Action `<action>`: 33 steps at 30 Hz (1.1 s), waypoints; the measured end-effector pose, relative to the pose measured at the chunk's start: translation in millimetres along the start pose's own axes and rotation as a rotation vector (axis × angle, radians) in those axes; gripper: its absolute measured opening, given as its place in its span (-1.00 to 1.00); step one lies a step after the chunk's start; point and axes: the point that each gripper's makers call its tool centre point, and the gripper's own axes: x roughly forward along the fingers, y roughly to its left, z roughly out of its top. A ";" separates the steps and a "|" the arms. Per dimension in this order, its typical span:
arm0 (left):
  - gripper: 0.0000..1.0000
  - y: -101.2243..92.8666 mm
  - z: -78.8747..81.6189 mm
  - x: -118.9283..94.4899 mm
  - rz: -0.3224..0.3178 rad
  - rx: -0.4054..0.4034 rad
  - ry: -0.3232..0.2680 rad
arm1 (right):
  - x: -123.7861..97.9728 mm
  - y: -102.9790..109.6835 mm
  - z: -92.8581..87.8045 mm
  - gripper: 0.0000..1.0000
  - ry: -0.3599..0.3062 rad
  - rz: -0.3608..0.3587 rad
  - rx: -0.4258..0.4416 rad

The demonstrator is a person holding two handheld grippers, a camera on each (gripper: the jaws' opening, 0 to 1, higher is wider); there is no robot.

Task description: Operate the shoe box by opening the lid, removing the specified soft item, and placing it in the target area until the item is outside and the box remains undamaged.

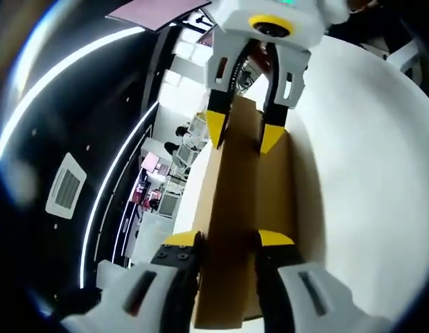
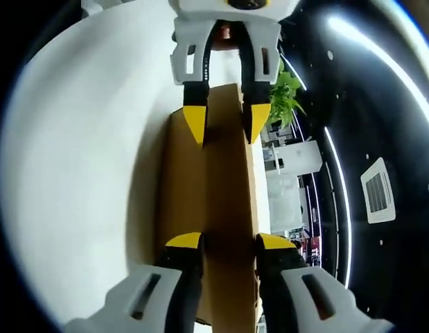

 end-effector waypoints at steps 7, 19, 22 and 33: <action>-0.38 6.0 1.3 3.4 -0.015 0.013 0.001 | 0.4 -5.3 1.4 -0.42 0.003 0.015 0.008; -0.34 11.4 1.7 2.3 -0.032 -0.006 -0.013 | -0.2 -12.2 2.6 -0.43 0.001 0.063 0.013; -0.30 16.5 -0.5 5.6 -0.047 0.000 -0.046 | -0.9 -18.2 1.1 -0.43 -0.021 0.091 0.031; -0.36 30.5 6.3 1.6 -0.069 -0.026 -0.081 | 2.7 -27.0 2.3 -0.41 -0.015 0.114 0.047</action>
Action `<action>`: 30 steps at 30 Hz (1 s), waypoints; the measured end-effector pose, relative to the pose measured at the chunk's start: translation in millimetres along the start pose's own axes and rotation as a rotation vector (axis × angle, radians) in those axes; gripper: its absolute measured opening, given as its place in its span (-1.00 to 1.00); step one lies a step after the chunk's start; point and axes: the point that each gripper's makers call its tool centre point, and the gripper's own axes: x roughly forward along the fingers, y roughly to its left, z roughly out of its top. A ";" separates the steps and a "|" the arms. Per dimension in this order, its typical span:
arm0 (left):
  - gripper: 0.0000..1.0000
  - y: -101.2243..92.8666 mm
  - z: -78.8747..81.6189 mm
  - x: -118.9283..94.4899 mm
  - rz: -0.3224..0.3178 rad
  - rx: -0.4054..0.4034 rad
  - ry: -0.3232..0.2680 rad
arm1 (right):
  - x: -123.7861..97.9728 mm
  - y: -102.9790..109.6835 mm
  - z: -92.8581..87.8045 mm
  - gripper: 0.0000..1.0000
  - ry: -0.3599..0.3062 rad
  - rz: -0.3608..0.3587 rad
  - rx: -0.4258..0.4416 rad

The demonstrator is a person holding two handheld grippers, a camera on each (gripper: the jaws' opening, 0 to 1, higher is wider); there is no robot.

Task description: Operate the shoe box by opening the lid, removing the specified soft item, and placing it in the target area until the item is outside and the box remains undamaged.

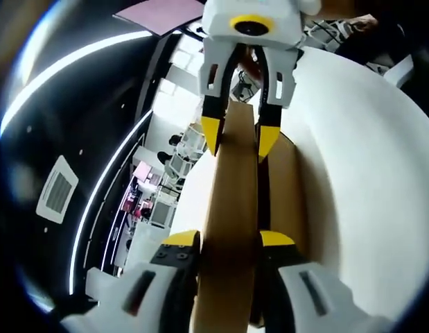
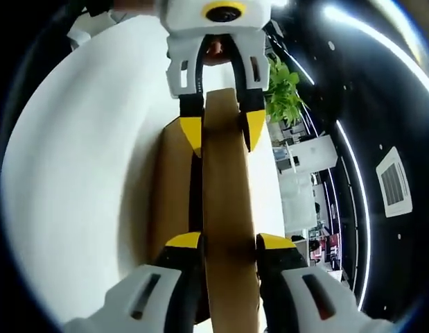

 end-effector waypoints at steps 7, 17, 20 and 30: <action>-0.36 5.2 3.2 -3.1 -0.006 -0.014 -0.015 | -1.5 -7.6 0.3 -0.41 -0.001 0.020 0.007; -0.36 16.6 8.1 -4.7 -0.071 -0.066 -0.035 | -1.8 -20.7 -0.2 -0.41 -0.050 0.095 0.043; -0.36 23.8 8.5 -2.3 -0.097 -0.076 -0.031 | -2.1 -28.2 1.2 -0.41 -0.048 0.129 0.061; -0.36 44.9 8.2 4.1 -0.181 -0.155 -0.078 | 0.1 -44.1 4.9 -0.42 -0.031 0.228 0.103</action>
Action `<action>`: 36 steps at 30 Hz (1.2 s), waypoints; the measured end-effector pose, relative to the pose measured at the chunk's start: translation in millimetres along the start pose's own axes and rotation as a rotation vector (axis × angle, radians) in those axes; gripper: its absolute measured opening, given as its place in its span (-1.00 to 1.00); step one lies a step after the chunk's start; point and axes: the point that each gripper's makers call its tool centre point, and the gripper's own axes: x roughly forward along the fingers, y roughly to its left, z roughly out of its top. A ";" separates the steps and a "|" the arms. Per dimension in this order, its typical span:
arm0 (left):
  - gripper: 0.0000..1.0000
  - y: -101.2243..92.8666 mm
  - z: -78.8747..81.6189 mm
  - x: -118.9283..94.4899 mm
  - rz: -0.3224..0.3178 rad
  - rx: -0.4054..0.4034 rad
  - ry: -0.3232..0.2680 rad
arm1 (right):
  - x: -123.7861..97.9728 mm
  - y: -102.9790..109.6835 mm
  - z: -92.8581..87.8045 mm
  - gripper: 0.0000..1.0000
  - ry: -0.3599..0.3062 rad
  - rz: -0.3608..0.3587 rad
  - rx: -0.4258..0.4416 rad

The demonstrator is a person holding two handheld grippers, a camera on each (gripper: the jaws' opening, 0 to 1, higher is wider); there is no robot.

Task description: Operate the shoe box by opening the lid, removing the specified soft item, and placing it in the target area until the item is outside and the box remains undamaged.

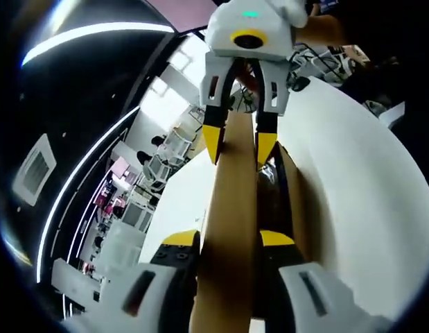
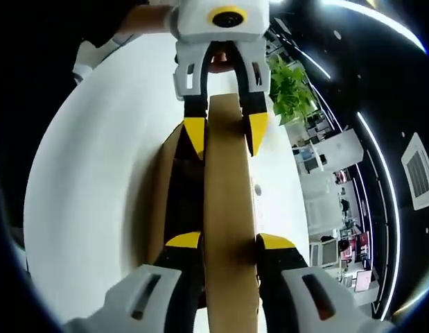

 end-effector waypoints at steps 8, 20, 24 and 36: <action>-0.36 13.4 2.3 0.8 -0.040 -0.030 -0.021 | -0.7 -11.4 1.1 -0.42 -0.011 0.047 0.034; -0.35 34.0 5.2 2.1 -0.099 -0.089 -0.074 | 0.0 -30.1 2.6 -0.42 -0.036 0.122 0.099; -0.35 42.9 7.3 2.7 -0.111 -0.122 -0.094 | -1.1 -40.8 2.1 -0.42 -0.041 0.126 0.109; -0.35 55.5 9.7 4.6 -0.139 -0.157 -0.107 | -1.7 -51.1 2.1 -0.44 -0.028 0.127 0.109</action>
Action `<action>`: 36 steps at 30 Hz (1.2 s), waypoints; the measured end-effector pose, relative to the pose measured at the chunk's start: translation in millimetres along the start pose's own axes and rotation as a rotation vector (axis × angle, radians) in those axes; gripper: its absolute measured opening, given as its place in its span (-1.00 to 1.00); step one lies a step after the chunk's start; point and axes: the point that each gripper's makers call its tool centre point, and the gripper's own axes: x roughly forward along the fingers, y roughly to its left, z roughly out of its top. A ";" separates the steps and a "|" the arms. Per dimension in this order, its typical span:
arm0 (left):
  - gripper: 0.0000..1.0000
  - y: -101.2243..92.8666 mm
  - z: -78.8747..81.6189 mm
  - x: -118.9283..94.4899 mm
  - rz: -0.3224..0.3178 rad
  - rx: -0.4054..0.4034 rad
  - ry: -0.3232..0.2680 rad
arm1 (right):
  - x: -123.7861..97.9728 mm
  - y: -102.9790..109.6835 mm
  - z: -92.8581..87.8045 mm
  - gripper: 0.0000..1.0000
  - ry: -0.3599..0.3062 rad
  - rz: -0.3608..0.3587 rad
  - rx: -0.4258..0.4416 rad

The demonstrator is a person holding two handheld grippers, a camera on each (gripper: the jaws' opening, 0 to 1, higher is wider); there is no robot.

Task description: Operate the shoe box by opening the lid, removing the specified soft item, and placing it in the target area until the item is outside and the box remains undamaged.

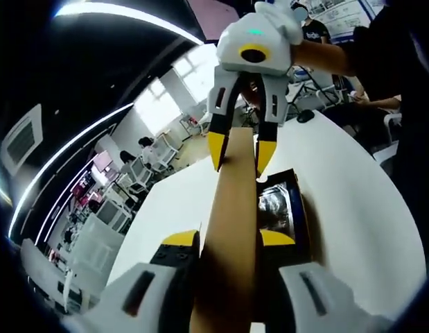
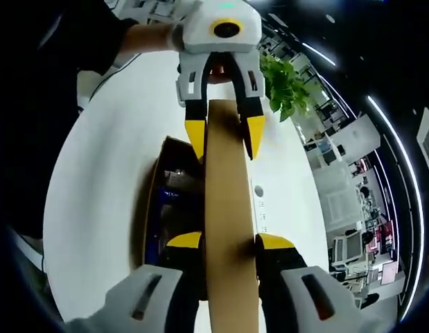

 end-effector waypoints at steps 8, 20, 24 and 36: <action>-0.36 4.8 2.0 -0.7 -0.009 -0.012 -0.003 | 3.0 -6.2 1.0 -0.44 0.028 -0.027 -0.024; -0.34 2.5 2.5 -2.5 0.000 -0.018 -0.021 | 1.8 -4.9 1.9 -0.45 0.021 -0.034 -0.031; -0.33 4.7 2.1 -3.5 0.011 -0.036 -0.017 | 1.3 -4.9 2.8 -0.45 0.015 -0.035 -0.018; -0.13 -58.4 55.1 -56.5 -0.132 0.067 -0.238 | 1.6 -4.7 2.7 -0.45 0.018 -0.038 -0.015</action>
